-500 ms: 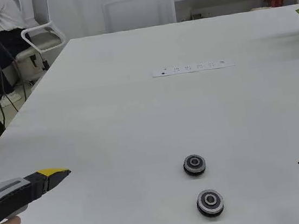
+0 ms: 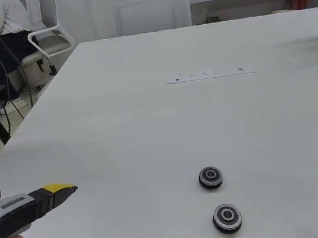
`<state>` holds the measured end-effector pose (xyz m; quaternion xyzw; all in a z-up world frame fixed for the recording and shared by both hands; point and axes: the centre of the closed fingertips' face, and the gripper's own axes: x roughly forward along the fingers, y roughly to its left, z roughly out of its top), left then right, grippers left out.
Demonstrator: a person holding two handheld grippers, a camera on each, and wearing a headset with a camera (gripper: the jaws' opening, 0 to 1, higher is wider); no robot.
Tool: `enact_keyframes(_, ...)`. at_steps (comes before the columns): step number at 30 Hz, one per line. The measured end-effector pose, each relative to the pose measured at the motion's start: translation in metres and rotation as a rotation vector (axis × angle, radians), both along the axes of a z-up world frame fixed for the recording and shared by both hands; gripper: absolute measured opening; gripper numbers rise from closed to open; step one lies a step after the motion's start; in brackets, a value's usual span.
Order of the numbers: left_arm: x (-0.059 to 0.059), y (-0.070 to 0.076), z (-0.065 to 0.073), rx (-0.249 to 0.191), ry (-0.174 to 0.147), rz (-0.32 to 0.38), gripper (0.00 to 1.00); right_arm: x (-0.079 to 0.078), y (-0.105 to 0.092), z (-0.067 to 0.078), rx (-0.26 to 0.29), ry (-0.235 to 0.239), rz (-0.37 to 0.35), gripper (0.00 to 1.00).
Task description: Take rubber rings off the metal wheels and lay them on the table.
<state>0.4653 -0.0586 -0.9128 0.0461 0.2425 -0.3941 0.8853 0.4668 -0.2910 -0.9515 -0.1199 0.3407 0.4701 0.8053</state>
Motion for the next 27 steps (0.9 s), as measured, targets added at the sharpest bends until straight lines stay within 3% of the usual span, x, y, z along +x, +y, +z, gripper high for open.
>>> enact_keyframes(15, -0.0038, -0.0024, -0.0018, -0.005, 0.017, -0.021, 1.0, -0.0028, -0.0035, 0.0024, 0.01, -0.009, -0.033, 0.94)
enact_keyframes(27, -0.007, -0.0042, 0.0028, -0.001, 0.003, -0.061, 1.0, -0.0062, -0.0088, 0.0071, 0.008, -0.029, -0.082, 0.93)
